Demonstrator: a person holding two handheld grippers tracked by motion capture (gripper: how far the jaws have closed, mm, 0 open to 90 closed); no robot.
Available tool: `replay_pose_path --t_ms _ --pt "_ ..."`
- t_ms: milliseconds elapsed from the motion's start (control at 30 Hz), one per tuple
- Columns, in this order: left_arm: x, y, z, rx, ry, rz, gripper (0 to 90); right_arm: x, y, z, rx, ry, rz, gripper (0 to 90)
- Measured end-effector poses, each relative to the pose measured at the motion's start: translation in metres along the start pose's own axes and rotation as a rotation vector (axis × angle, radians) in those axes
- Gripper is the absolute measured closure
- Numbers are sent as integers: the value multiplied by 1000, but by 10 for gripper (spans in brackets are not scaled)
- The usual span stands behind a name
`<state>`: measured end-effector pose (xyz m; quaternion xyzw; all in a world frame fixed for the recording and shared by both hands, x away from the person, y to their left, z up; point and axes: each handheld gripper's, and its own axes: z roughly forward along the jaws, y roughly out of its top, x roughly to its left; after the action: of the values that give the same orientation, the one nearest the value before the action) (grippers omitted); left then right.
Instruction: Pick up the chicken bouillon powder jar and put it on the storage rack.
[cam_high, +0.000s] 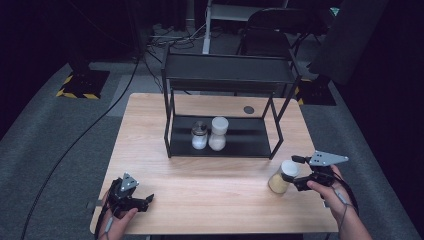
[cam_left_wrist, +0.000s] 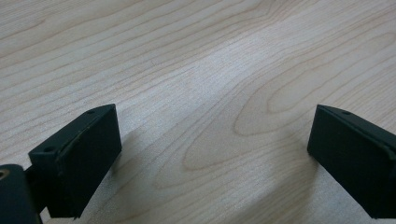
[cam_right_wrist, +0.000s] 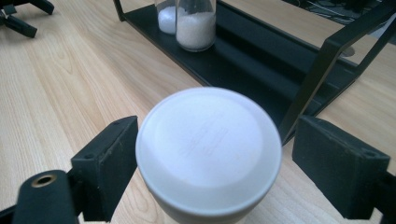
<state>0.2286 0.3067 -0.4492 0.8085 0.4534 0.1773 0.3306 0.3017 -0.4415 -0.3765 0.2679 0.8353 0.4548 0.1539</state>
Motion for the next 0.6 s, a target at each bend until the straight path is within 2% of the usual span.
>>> replay_pose_path --t_ms 367,600 --pt "0 0 0 0 0 0 28 -3 -10 10 30 8 6 209" --pt "0 0 0 0 0 0 28 -4 -12 13 27 17 9 254"
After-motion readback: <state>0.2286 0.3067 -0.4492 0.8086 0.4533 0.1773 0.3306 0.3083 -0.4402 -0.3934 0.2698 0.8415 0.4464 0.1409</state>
